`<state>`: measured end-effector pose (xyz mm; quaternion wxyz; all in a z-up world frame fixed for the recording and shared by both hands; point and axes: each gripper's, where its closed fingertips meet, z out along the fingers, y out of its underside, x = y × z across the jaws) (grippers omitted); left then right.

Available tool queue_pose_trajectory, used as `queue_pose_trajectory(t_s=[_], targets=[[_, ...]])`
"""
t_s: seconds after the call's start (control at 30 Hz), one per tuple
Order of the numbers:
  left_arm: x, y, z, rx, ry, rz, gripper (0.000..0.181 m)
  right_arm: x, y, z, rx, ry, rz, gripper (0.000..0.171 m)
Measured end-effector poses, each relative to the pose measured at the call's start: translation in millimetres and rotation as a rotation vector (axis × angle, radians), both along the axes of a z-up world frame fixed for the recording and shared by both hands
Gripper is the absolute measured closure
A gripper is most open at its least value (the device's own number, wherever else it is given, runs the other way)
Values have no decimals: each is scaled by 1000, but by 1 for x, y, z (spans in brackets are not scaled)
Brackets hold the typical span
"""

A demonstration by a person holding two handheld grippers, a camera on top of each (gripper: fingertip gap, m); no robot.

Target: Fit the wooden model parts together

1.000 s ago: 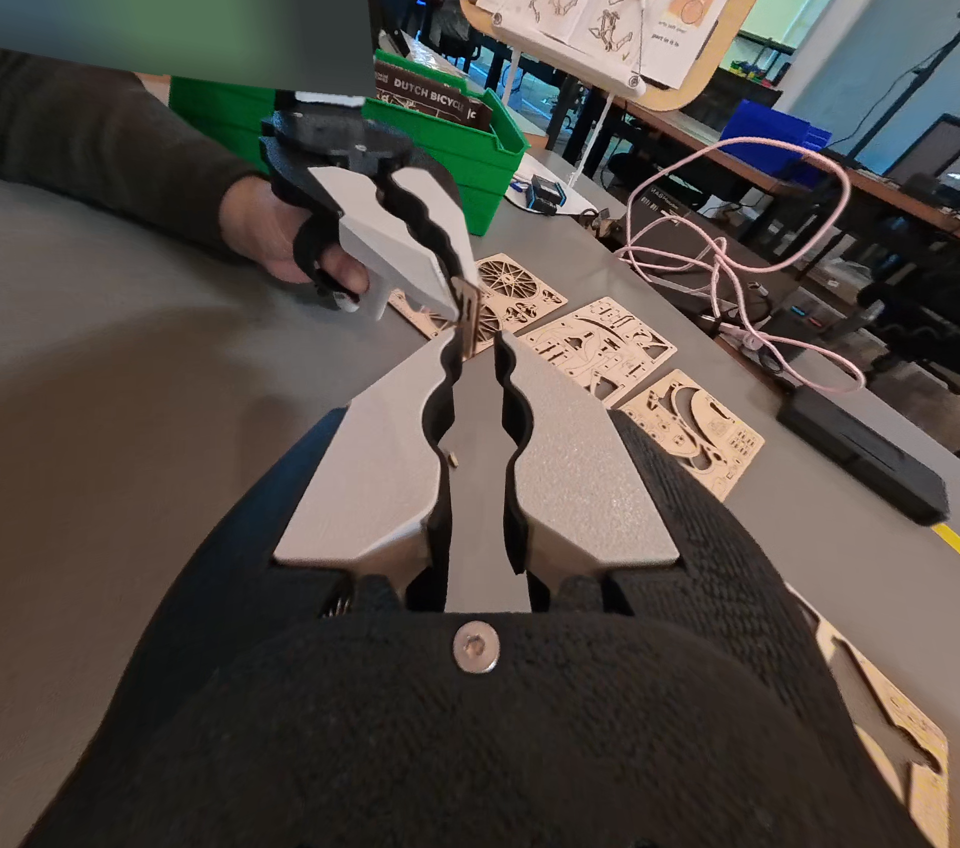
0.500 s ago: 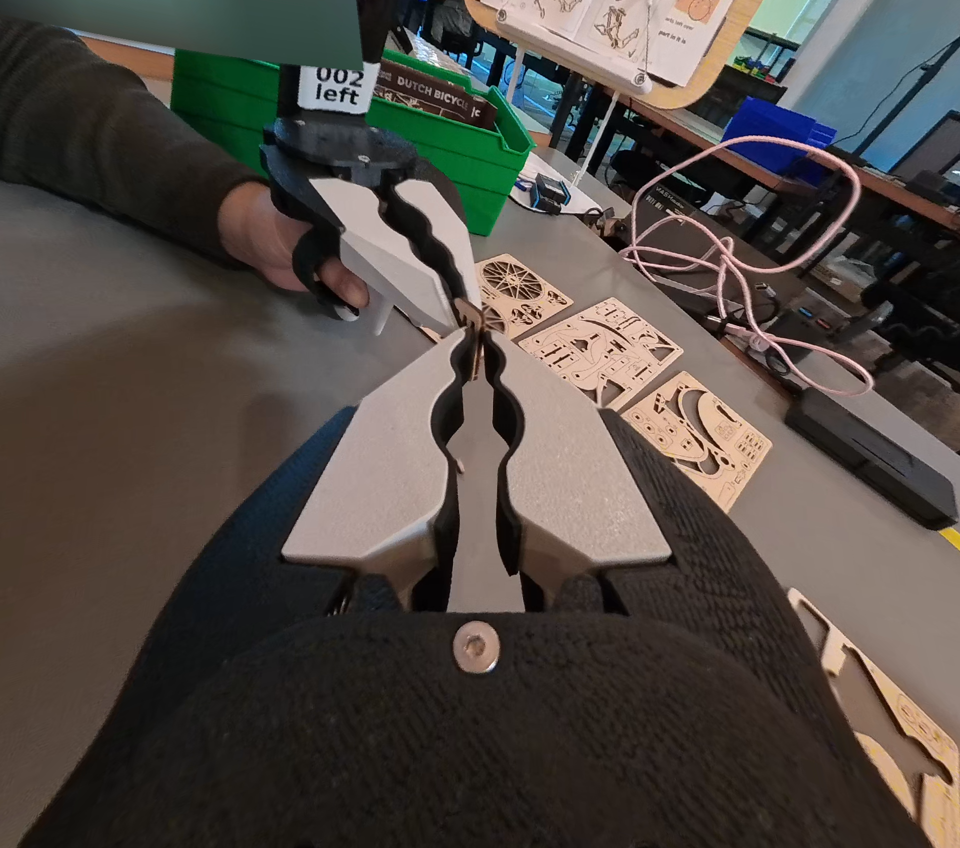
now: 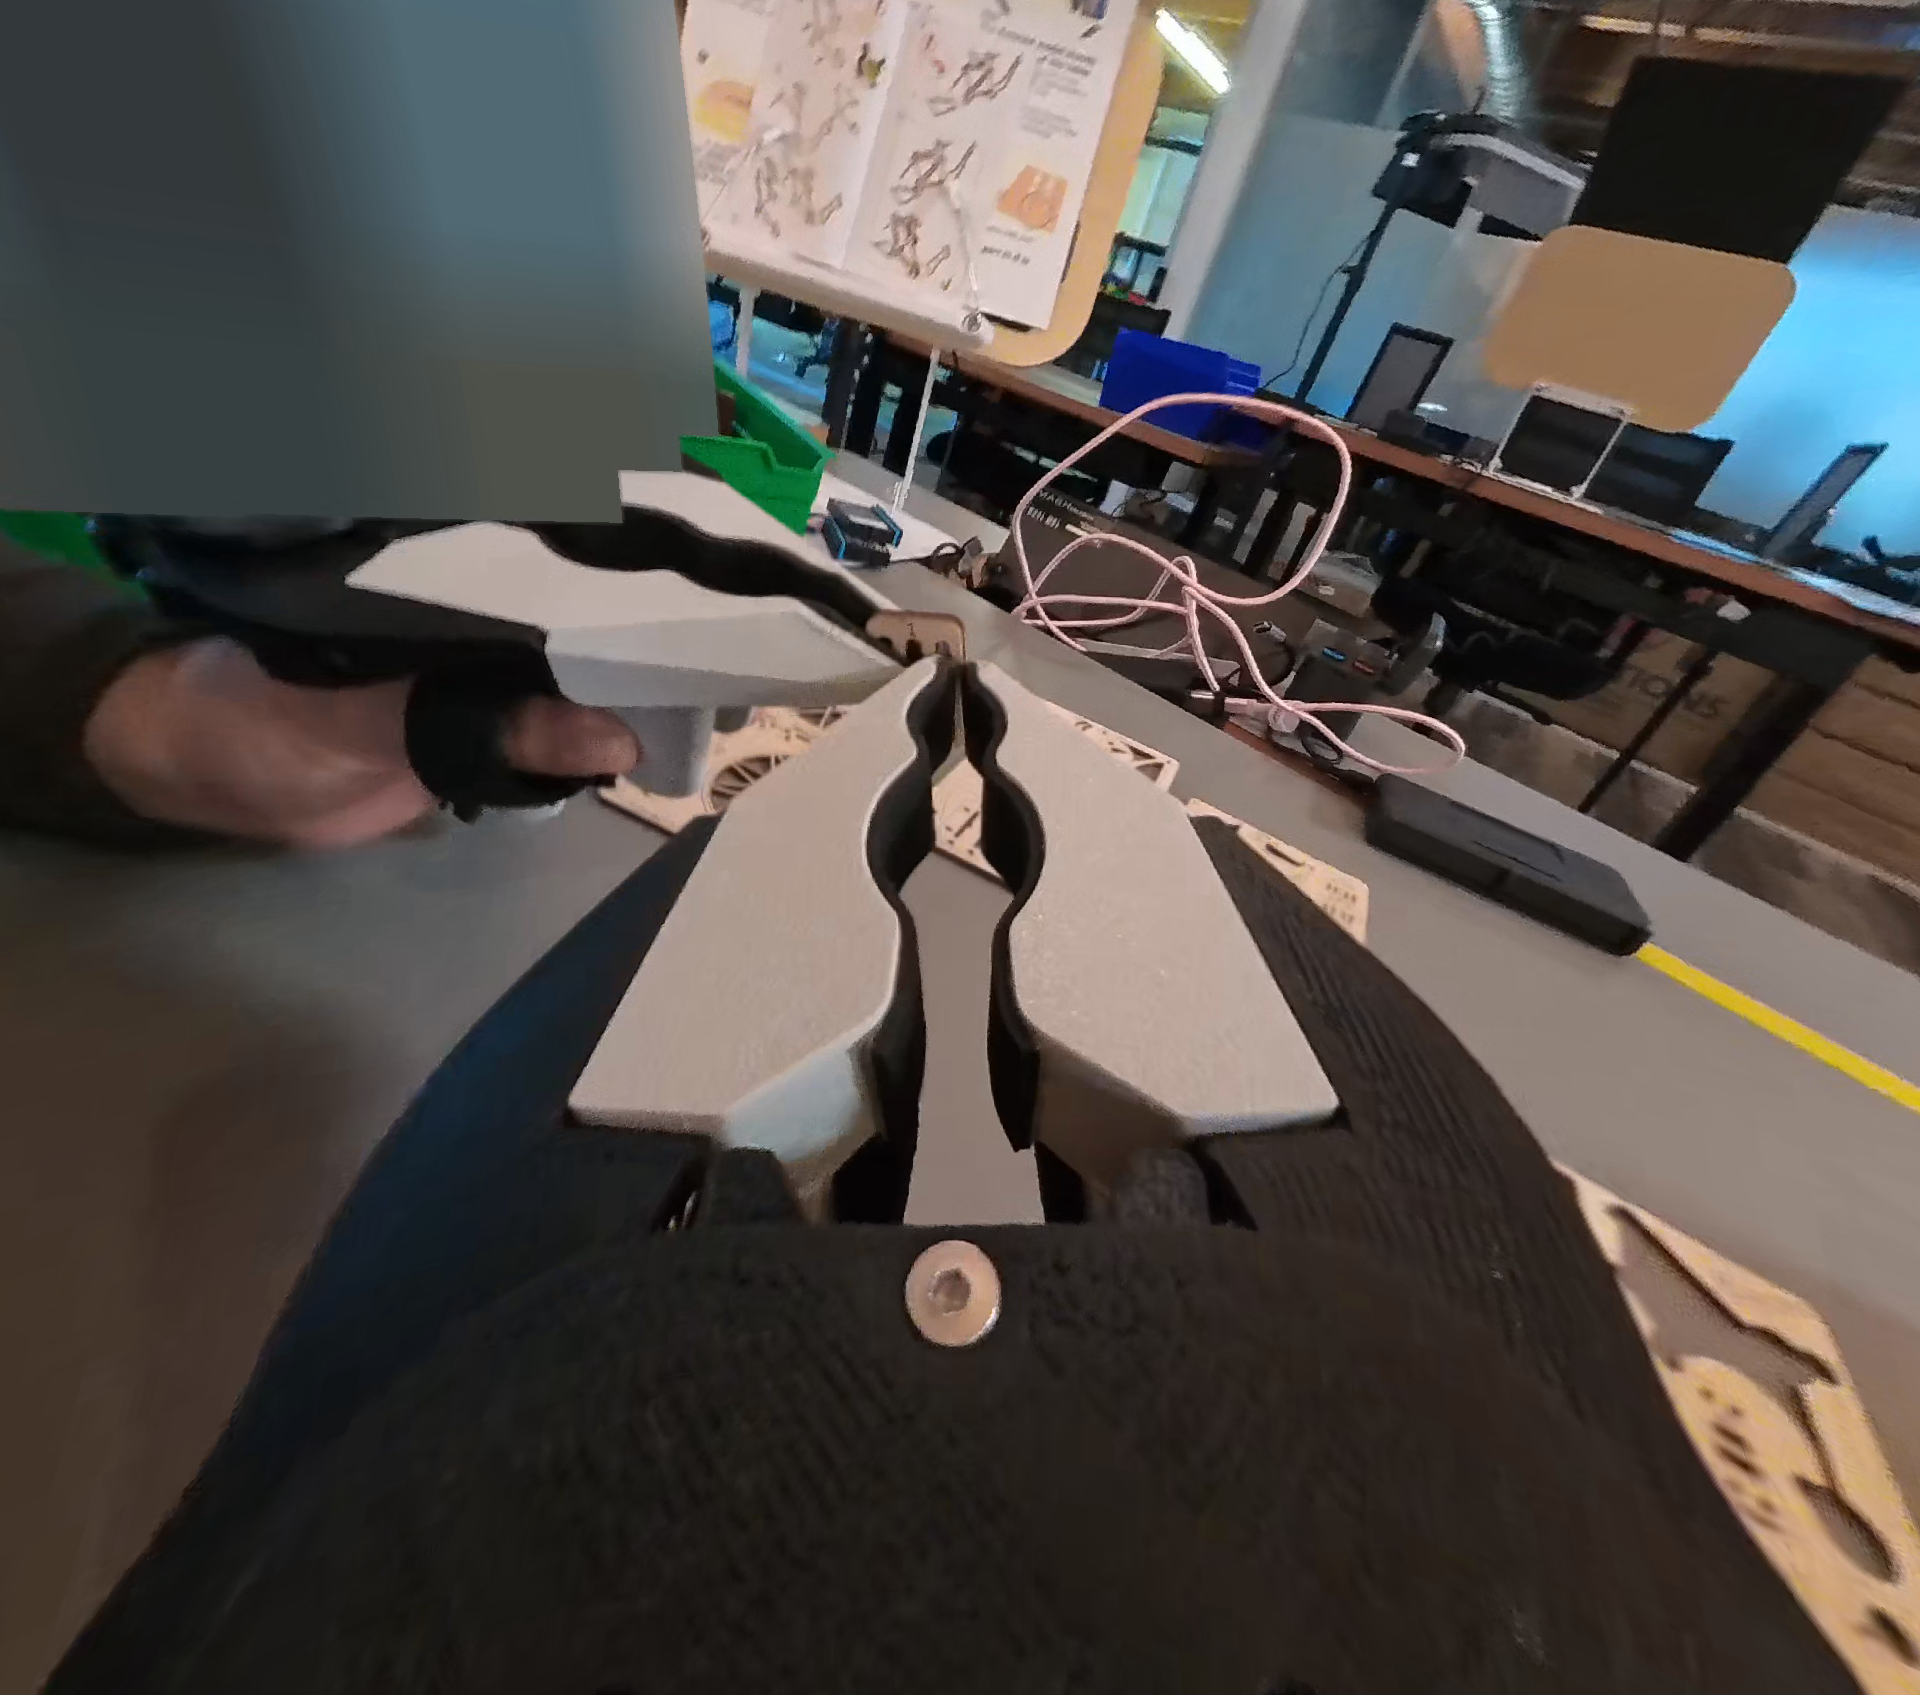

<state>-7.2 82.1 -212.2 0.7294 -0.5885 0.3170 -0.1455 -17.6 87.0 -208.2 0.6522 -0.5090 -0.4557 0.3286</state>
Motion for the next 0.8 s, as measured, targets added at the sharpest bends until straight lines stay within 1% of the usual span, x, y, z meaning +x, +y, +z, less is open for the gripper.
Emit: queue_pose_trajectory(t_s=[0.13,0.2,0.3,0.4,0.5,0.63,0.8], targets=[[-3,3,-4,64,125,54,180,-3,3,-5,-109,70,2,171],[-3,4,-7,91,185,77,180,-4,4,-6,-46,57,-24,171],[-3,4,-8,113,213,83,179,-2,2,-5,130,22,-70,171],[0,1,-11,135,250,62,180,0,-1,-6,186,34,-38,171],[0,-1,-14,157,293,61,180,2,3,-8,129,52,-7,161],[-1,0,-15,228,392,109,179,1,3,-9,104,46,-8,163],[-3,4,-23,331,588,183,180,-2,9,-21,-52,33,16,162]])
